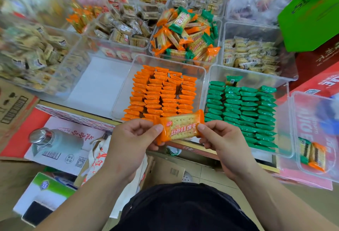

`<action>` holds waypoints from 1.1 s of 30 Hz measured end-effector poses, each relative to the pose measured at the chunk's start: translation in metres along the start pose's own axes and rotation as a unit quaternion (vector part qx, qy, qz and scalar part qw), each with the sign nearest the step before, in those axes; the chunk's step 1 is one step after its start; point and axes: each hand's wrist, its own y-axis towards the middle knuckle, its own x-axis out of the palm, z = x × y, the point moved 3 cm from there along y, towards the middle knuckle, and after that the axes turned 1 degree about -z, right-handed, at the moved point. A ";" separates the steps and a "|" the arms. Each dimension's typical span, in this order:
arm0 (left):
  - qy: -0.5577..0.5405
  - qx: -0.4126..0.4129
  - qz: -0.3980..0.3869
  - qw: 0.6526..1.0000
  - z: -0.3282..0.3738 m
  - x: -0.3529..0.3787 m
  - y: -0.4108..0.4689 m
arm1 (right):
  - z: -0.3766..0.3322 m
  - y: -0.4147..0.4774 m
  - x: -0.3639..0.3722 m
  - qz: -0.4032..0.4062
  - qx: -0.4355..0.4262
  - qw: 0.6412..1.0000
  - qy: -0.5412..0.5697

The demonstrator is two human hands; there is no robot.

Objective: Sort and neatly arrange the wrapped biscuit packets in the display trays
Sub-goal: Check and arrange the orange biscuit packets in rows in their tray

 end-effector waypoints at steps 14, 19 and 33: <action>-0.103 -0.071 -0.035 0.992 -0.007 -0.019 -0.009 | -0.004 -0.007 0.004 -0.097 0.020 0.988 0.117; -0.041 0.018 -0.012 0.999 0.006 -0.018 -0.012 | 0.024 -0.007 0.006 -0.130 0.103 0.972 0.164; 0.033 -0.049 -0.049 0.997 0.005 -0.021 -0.008 | 0.019 -0.006 0.005 -0.159 0.233 0.931 0.233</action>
